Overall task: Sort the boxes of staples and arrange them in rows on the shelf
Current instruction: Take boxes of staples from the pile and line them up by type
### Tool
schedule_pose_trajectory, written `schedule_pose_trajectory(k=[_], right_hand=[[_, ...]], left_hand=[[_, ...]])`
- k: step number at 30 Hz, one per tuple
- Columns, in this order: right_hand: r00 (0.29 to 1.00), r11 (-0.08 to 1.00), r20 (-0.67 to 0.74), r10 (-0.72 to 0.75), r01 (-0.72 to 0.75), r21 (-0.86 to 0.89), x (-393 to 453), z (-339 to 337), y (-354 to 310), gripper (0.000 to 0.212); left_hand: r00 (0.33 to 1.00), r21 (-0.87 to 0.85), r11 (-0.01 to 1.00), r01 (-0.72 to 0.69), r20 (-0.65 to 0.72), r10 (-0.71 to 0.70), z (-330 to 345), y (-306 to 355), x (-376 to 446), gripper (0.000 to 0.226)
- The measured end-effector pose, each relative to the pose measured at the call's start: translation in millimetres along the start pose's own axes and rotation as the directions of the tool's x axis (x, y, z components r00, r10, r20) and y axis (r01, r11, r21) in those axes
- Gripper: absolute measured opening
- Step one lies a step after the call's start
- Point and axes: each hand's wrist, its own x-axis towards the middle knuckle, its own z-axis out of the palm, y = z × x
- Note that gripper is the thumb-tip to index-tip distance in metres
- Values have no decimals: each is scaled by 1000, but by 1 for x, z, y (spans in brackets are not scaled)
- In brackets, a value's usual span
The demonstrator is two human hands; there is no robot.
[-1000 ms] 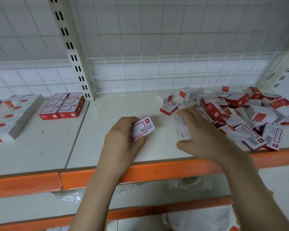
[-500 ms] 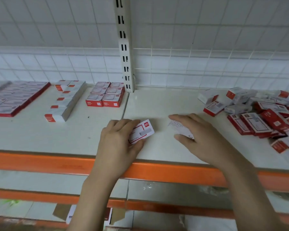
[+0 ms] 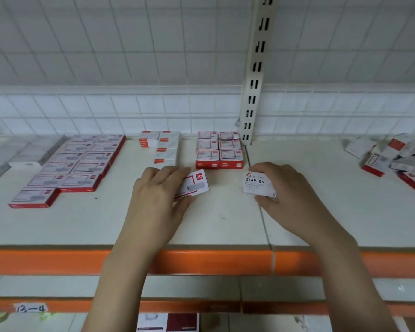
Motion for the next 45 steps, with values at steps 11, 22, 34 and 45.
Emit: schedule_pose_trajectory(k=[11,22,34,45], right_hand=[[999,998,2,-35,35,-52,9,27,-49,49],[994,994,27,-104,103,26,35,41,-55,47],[990,991,76,-120,115,71,49,53,-64,46],[995,993,-29,-97,99,60,76,77,-122,45]], left_hand=[[997,-27,998,-57,-46,55,-22,-46,-14,46],[998,13,999,46,-41,-45,-37,-55,-22,47],[988,98,984,149,-47,-145,-29,-70,-31,40],[997,36,998,49,-55,-47,-52,-143,-21,45]])
